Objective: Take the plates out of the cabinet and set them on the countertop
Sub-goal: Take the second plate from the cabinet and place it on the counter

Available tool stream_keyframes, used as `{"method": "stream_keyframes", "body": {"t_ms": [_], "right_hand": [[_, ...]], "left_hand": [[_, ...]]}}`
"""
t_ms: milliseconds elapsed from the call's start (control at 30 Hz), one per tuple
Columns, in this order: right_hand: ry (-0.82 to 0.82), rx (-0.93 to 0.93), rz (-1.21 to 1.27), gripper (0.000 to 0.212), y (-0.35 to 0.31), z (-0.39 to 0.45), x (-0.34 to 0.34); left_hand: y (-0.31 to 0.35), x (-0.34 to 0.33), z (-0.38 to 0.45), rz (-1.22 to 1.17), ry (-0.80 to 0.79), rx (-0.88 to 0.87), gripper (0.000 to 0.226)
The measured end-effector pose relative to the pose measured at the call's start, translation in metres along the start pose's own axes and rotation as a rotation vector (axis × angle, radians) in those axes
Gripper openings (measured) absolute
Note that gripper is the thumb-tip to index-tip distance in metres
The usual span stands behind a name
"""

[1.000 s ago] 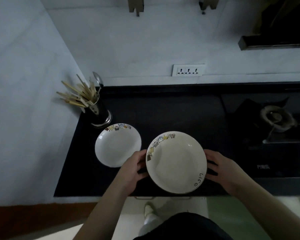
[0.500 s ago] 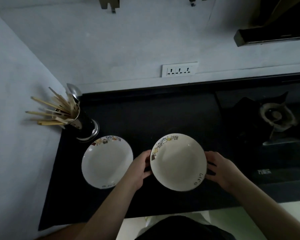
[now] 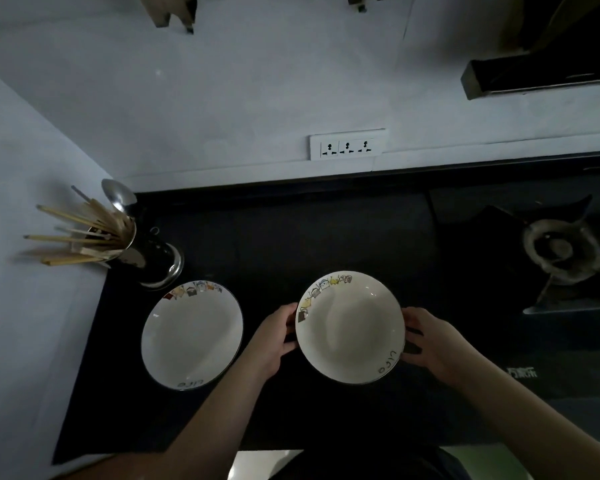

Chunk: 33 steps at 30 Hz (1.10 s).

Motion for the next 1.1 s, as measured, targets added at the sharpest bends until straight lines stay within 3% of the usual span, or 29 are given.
{"method": "stream_keyframes", "body": {"t_ms": [100, 433, 933, 1100], "right_hand": [[0.013, -0.045, 0.051, 0.025, 0.000, 0.005, 0.004], [0.029, -0.091, 0.035, 0.036, 0.006, 0.010, 0.012], [-0.072, -0.107, -0.026, 0.043, 0.010, 0.016, 0.020], [-0.137, -0.090, -0.101, 0.045, 0.006, 0.017, 0.028]], "left_hand": [[0.002, -0.004, 0.002, 0.020, 0.015, -0.012, 0.041], [0.006, -0.012, 0.002, 0.061, 0.052, -0.002, 0.040], [-0.002, -0.012, -0.002, 0.027, 0.027, -0.027, 0.048], [-0.014, -0.009, -0.003, 0.004, 0.086, -0.060, 0.043]]}}
Point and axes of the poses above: each hand's wrist, its own z-axis towards the middle knuckle, its own x-axis out of the back of the hand, y = z × x, the point moved 4 cm from there along z, towards the middle knuckle, and after that the axes turned 15 degrees about x, right-handed, at the moved point
